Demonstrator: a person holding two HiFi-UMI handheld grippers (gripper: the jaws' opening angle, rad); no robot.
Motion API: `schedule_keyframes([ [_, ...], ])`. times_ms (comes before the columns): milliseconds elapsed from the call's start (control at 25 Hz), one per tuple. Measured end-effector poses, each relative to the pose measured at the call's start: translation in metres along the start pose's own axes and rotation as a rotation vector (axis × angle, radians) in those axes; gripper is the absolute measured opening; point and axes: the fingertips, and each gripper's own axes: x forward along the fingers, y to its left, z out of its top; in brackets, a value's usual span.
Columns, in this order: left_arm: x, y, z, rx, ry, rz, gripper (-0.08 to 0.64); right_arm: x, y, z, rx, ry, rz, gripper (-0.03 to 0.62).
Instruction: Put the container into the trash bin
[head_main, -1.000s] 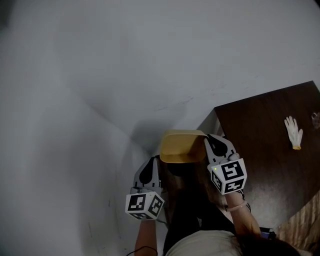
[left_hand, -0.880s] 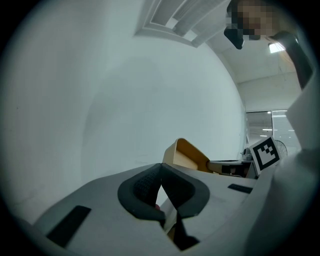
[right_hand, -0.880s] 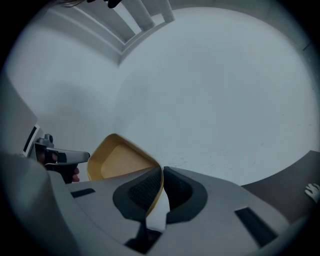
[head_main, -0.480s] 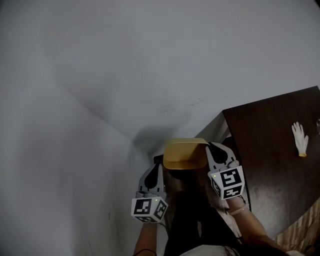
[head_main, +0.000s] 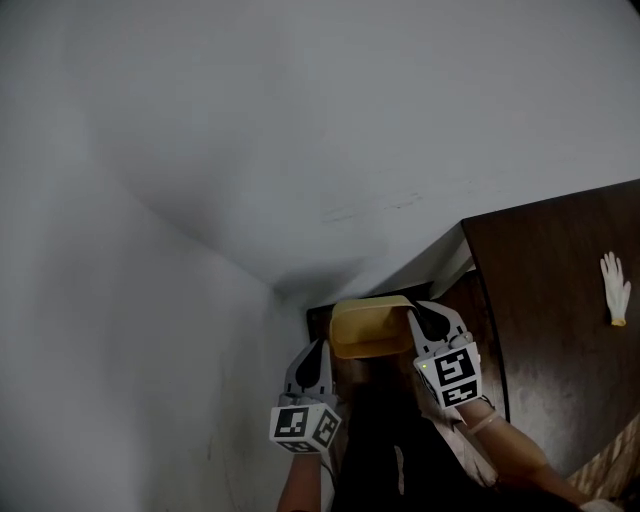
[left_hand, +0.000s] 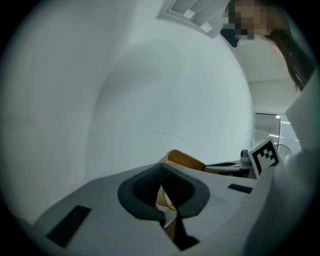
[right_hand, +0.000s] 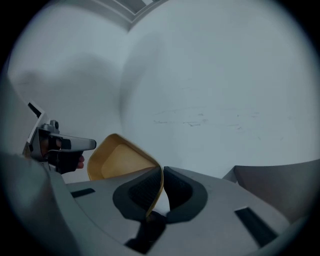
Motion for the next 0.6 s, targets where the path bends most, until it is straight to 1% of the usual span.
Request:
schedule_keyframes([
  [120, 0.006, 0.010, -0.019, -0.014, 0.015, 0.015, 0.020, 0.016, 0.002, -0.018, -0.030, 0.011, 0.010, 0.026],
  [280, 0.018, 0.026, -0.044, -0.034, 0.034, 0.025, 0.020, 0.038, 0.003, -0.043, -0.071, 0.053, 0.012, 0.026],
  [600, 0.038, 0.051, -0.088, -0.042, 0.074, 0.014, 0.020, 0.078, 0.005, -0.097, -0.123, 0.124, -0.001, 0.027],
])
